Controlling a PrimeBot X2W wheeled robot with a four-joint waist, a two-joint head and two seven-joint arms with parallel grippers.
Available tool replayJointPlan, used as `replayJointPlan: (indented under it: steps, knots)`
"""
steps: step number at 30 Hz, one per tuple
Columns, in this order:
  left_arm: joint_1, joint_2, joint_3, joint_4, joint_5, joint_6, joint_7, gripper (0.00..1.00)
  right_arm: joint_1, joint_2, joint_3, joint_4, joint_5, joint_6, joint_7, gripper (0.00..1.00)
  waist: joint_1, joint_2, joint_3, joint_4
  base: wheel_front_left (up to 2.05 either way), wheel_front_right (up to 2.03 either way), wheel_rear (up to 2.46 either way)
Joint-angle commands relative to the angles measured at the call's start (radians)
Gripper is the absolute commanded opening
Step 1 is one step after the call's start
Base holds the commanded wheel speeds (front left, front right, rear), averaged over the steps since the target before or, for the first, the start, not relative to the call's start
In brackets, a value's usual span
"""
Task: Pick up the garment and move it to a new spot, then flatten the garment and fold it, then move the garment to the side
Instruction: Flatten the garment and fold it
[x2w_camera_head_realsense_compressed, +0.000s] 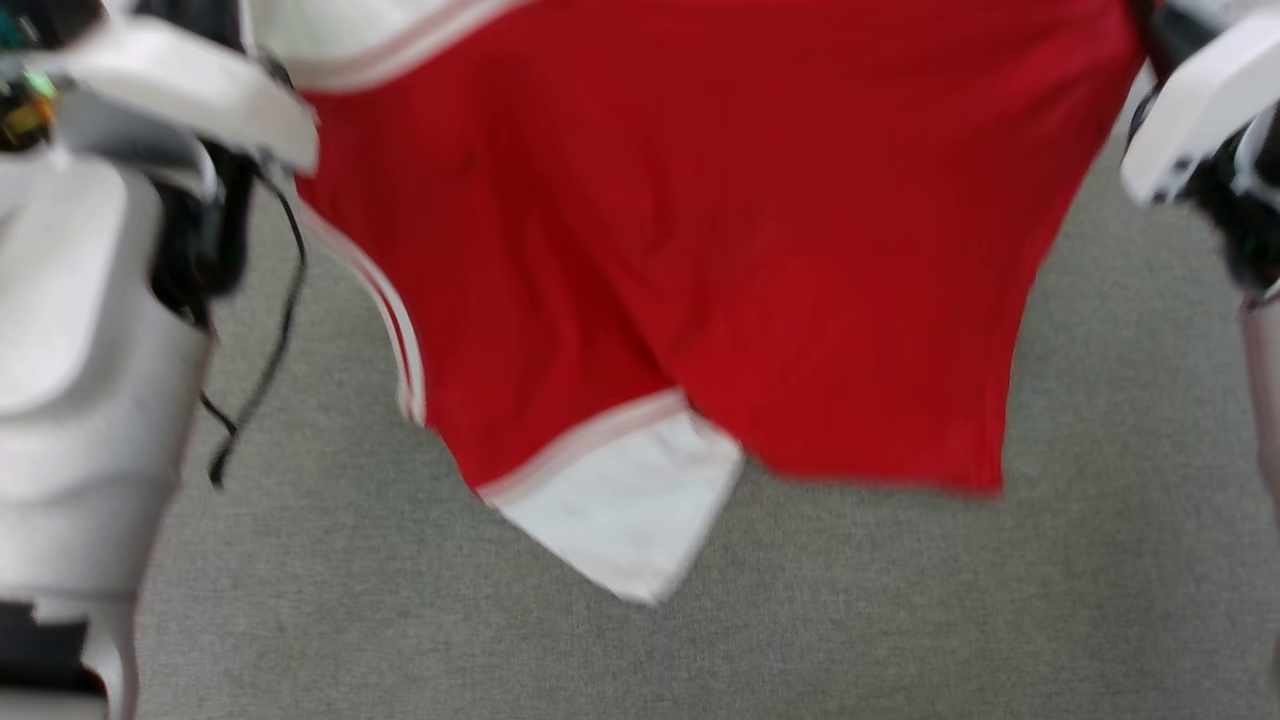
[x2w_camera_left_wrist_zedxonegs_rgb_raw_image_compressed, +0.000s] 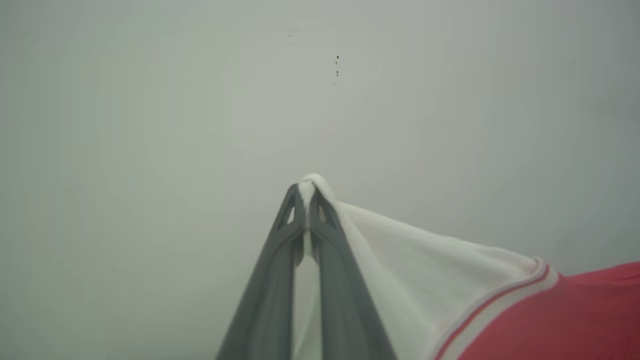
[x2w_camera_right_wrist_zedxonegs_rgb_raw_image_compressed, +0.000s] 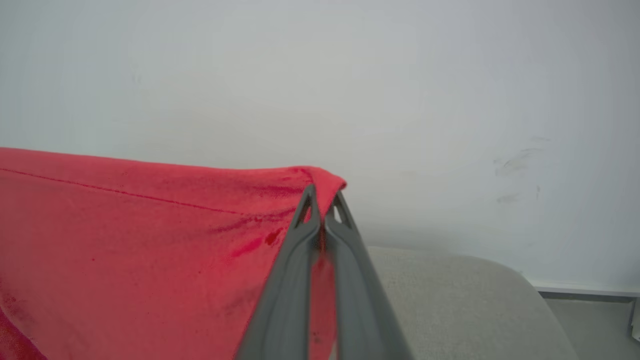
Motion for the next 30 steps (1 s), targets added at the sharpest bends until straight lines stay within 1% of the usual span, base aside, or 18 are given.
replayJointPlan:
  steps: [1,6,13,15,19,21,23,28,30]
  knots:
    - [-0.047,0.004,0.007,0.011,0.01,-0.005,-0.014,0.0,-0.045,0.004,-0.008,0.0,-0.005,-0.001,-0.019,0.0,0.0001,-0.0001,0.065,-0.008,0.0,0.0,0.0]
    - [-0.262,0.011,0.022,0.072,0.027,-0.035,-0.043,0.0,-0.217,0.0,-0.029,0.007,-0.024,-0.001,-0.089,0.0,0.0001,-0.0001,0.19,-0.018,0.0,0.0,0.0]
    - [-0.529,0.039,0.037,0.118,0.068,-0.06,-0.067,0.0,-0.451,-0.024,-0.014,0.003,-0.03,-0.001,-0.15,0.0,0.0001,-0.0001,0.35,-0.031,0.0,0.0,0.0]
    - [-0.589,0.048,0.039,0.125,0.077,-0.066,-0.067,0.0,-0.507,-0.031,-0.012,0.007,-0.03,-0.001,-0.167,0.0,0.0001,-0.0001,0.394,-0.037,0.0,0.0,0.0]
    - [-0.677,0.051,0.032,0.152,0.091,-0.077,-0.07,0.0,-0.587,-0.035,0.001,0.032,-0.025,-0.001,-0.193,0.0,0.0001,-0.0001,0.443,-0.043,0.0,0.0,0.0]
    - [-0.715,0.053,0.036,0.16,0.091,-0.079,-0.066,0.0,-0.624,-0.032,0.006,0.038,-0.024,-0.001,-0.197,0.0,0.0001,-0.0001,0.475,-0.046,0.0,0.0,0.0]
    - [-0.719,0.05,0.032,0.181,0.089,-0.083,-0.066,0.0,-0.634,-0.015,0.013,0.053,-0.024,-0.001,-0.207,0.0,0.0001,-0.0001,0.499,-0.047,0.0,0.0,0.0]
    - [-0.696,0.035,0.029,0.225,0.079,-0.093,-0.08,0.0,-0.65,0.014,0.037,0.1,-0.037,-0.001,-0.212,0.0,0.0001,-0.0001,0.535,-0.043,0.0,0.0,0.0]
    - [-0.674,0.024,0.029,0.251,0.068,-0.099,-0.087,0.0,-0.642,0.035,0.042,0.126,-0.03,-0.001,-0.215,0.0,0.0001,-0.0001,0.542,-0.041,0.0,0.0,0.0]
